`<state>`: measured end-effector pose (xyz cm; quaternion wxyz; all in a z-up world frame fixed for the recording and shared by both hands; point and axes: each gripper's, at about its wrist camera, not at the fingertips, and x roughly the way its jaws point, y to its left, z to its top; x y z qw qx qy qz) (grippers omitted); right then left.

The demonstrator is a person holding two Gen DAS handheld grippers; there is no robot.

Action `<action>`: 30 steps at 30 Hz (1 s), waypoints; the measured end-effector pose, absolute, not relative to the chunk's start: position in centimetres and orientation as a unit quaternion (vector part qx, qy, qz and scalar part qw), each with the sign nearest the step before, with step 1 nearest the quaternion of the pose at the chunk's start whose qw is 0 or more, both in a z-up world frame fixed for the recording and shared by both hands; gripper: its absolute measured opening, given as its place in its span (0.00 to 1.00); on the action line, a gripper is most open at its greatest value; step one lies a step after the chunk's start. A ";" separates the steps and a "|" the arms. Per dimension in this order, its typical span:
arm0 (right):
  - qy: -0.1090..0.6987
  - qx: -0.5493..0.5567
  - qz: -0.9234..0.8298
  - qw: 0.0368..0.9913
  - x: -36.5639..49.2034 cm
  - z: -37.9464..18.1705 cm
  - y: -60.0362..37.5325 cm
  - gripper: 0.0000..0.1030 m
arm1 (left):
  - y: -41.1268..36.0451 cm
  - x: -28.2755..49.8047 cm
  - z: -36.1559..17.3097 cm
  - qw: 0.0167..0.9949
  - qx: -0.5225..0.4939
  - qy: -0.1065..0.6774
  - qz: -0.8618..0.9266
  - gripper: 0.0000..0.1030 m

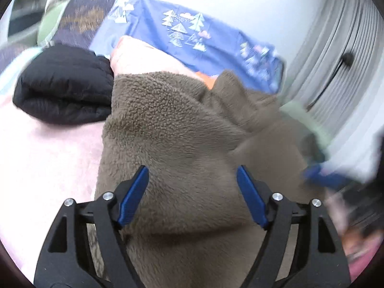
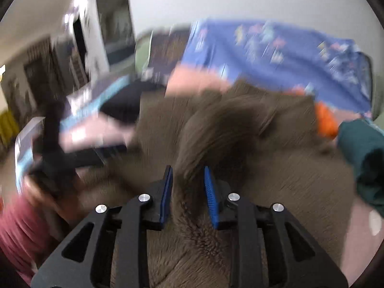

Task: Fold large clothes

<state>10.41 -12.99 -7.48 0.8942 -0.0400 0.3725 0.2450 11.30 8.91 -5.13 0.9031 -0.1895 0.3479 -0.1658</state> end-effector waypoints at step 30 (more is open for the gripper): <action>0.450 0.061 0.076 0.888 11.3 -11.9 -21.7 0.58 | 4.1 14.0 -9.6 0.910 0.050 0.401 -0.091 0.50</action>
